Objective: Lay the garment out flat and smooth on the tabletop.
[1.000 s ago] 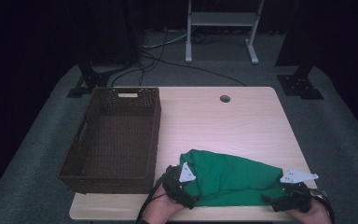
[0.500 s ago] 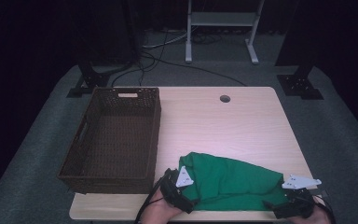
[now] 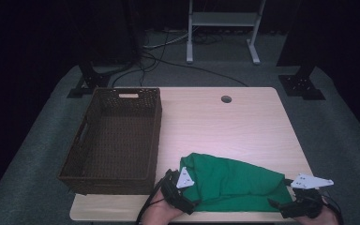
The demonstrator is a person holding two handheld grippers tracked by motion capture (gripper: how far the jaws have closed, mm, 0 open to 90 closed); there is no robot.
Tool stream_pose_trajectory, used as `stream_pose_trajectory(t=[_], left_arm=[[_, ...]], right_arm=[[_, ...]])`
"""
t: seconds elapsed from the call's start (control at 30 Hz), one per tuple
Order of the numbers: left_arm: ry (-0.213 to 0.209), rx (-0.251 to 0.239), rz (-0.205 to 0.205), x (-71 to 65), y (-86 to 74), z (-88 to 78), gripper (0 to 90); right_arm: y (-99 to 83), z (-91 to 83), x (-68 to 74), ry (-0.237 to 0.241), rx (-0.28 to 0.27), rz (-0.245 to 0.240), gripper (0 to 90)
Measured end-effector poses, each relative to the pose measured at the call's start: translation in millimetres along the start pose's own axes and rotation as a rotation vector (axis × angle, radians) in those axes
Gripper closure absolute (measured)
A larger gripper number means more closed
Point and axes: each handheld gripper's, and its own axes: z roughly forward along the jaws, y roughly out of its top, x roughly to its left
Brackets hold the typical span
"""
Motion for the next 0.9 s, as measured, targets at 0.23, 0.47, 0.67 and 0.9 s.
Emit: stream_pose_trajectory(t=[0.23, 0.47, 0.67, 0.9], left_arm=[[0.0, 0.0, 0.001, 0.0, 0.0, 0.0, 0.0], [-0.001, 0.0, 0.0, 0.0, 0.0, 0.0, 0.0], [-0.002, 0.002, 0.004, 0.3, -0.1, -0.2, 0.0], [-0.007, 0.002, 0.009, 0.8, -0.1, -0.4, 0.0]], right_arm=[[10.5, 0.0, -1.2, 0.021, -0.029, -0.005, 1.9], [22.6, 5.5, -1.8, 0.049, -0.051, -0.017, 1.9], [34.2, 13.3, -1.0, 0.078, -0.067, -0.04, 1.9], [46.8, 23.2, 3.9, 0.108, -0.08, -0.071, 2.2]])
